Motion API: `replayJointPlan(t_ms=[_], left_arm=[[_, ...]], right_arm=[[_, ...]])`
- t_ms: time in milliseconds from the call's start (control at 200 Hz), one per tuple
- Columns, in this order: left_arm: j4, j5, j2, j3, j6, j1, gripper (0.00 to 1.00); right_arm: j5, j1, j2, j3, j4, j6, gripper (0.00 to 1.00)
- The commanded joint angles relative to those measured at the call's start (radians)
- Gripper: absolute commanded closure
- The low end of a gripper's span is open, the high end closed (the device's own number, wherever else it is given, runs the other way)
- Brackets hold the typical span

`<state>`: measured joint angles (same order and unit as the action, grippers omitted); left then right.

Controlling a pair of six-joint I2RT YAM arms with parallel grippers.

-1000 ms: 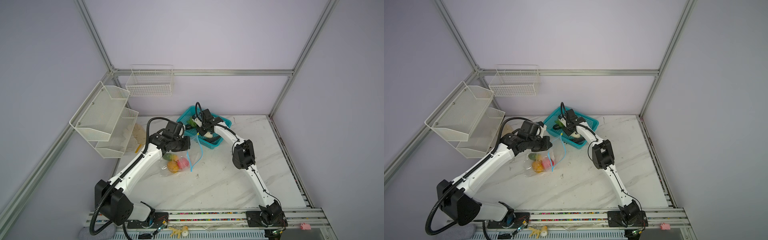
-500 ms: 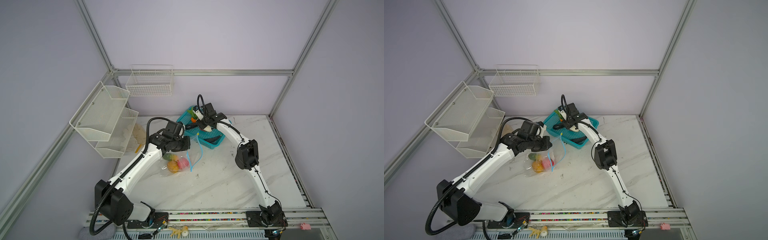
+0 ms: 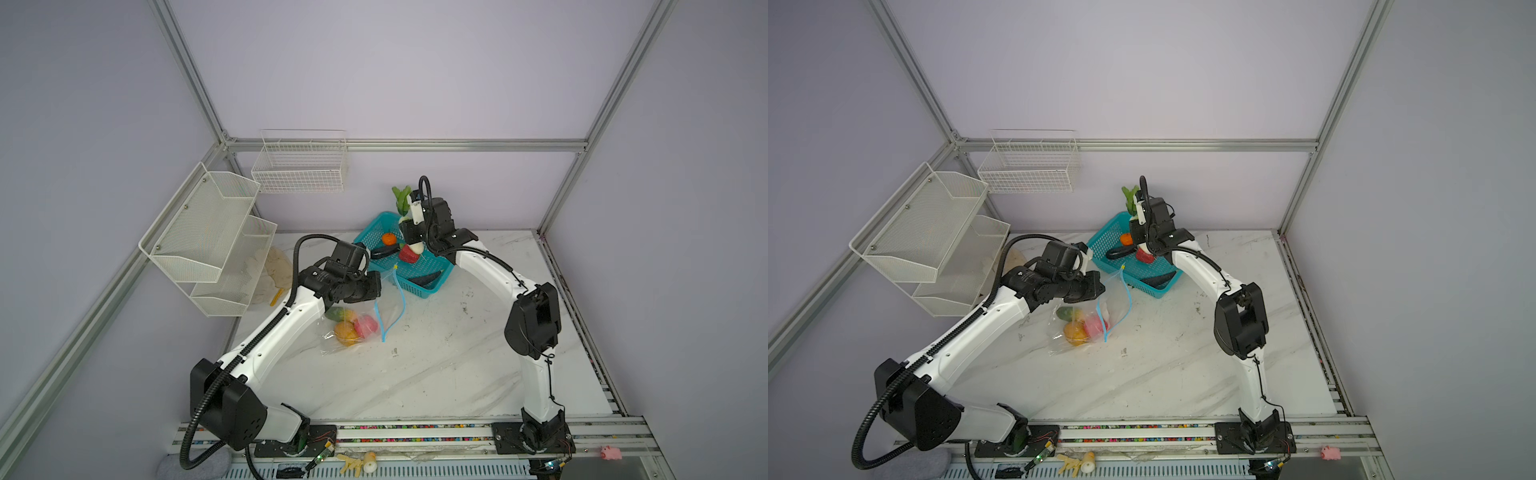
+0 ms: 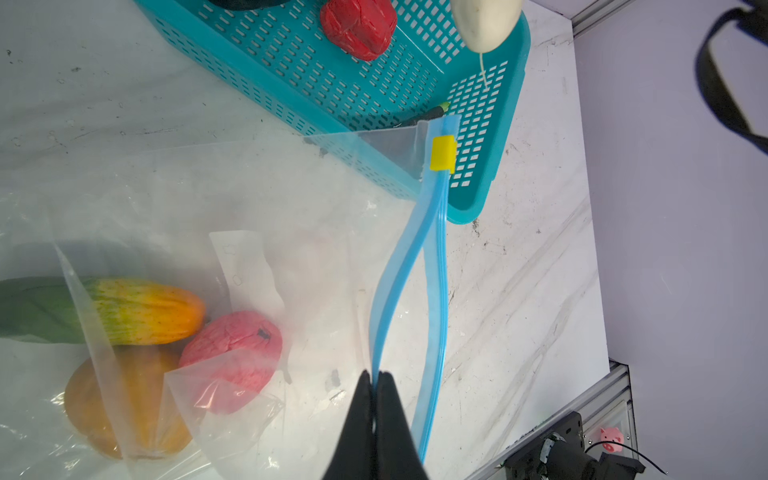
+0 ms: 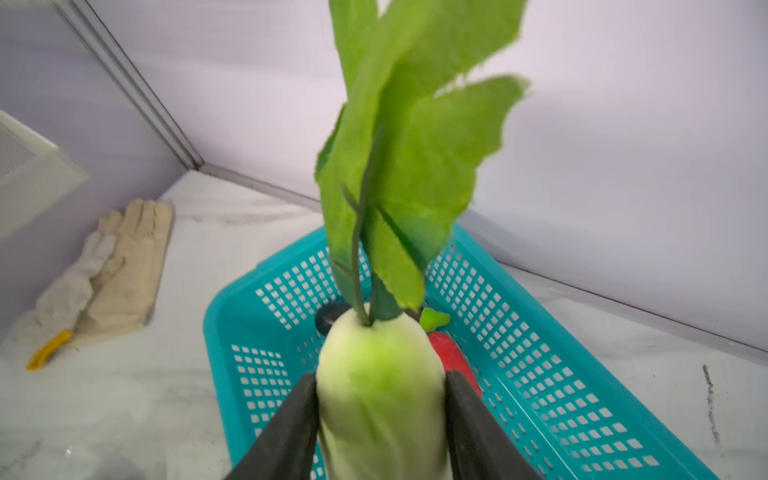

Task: Place the food in the zip-top bag and seal the zipper
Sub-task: 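Lift the white radish out of the basket with the right gripper, then carry the radish with the right gripper toward the bag mouth beside the left gripper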

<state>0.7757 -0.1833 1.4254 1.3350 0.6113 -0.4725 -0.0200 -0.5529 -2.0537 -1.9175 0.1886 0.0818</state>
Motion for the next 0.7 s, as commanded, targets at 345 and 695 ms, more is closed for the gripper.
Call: replayJointPlan(t_ms=[345,695], left_arm=[[-0.057,-0.043,0.082,0.105,0.039,0.008,1.0],[-0.11,-0.076,0.104,0.114,0.083,0.012,1.0]], right_arm=[[-0.037,0.005,0.408,0.465,-0.323,0.571,0.54],[0.072,-0.057,0.59,0.699,-0.417,0.857,0.58]])
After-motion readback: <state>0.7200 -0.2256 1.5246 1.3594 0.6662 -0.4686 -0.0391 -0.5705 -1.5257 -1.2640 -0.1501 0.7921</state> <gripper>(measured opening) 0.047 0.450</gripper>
